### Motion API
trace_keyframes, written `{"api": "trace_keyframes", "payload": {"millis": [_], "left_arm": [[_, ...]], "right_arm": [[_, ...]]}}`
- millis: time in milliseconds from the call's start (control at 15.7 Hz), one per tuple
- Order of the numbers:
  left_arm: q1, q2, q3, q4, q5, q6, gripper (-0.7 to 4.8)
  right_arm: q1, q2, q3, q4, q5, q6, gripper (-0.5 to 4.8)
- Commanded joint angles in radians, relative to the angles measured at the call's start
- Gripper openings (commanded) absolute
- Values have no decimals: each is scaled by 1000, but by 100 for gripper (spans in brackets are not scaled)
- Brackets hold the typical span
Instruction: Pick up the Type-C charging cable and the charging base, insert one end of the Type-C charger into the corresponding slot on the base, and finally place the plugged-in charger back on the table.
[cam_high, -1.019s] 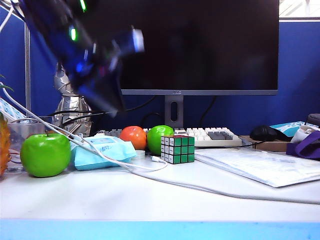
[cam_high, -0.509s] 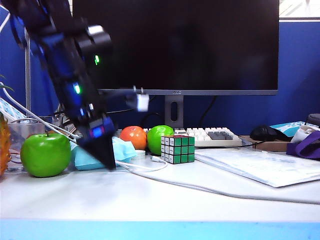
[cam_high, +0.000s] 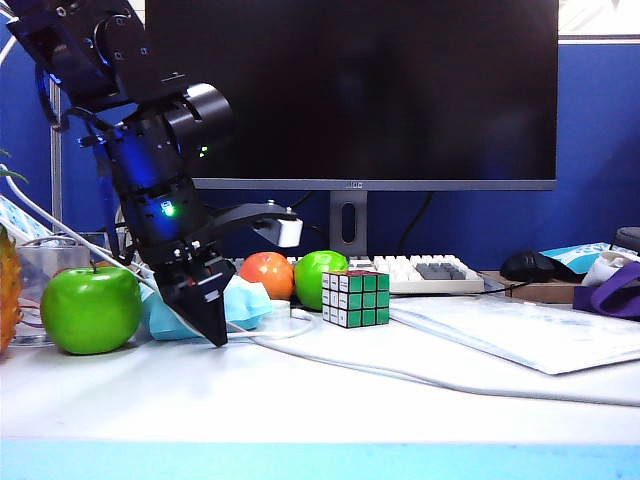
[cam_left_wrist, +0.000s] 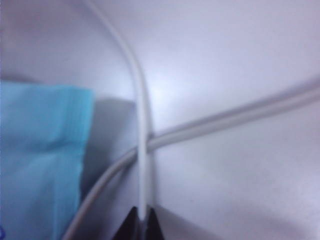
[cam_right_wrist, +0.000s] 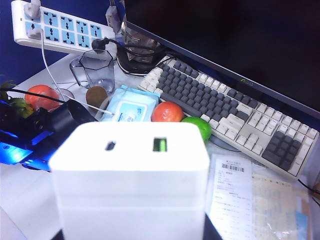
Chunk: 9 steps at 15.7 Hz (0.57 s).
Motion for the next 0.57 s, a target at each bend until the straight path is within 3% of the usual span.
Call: {"api": "trace_keyframes", "payload": {"millis": [64,255,382,573], "left_arm": [[-1,-35,3,-7,5,-31,-6],[-1,-134,3,-13,12,-56,-6],[-1,-241,15,-68,77,-117,-6],[-1,-322,84,-237,323,-258,-6]], "right_arm": [[0,-6,6,35,-5,0,-5],[0,-6,6,35,-5,0,-5],[0,-6,6,35,-5,0,-6],[0,-6,6,36,-6,0,-6]]}}
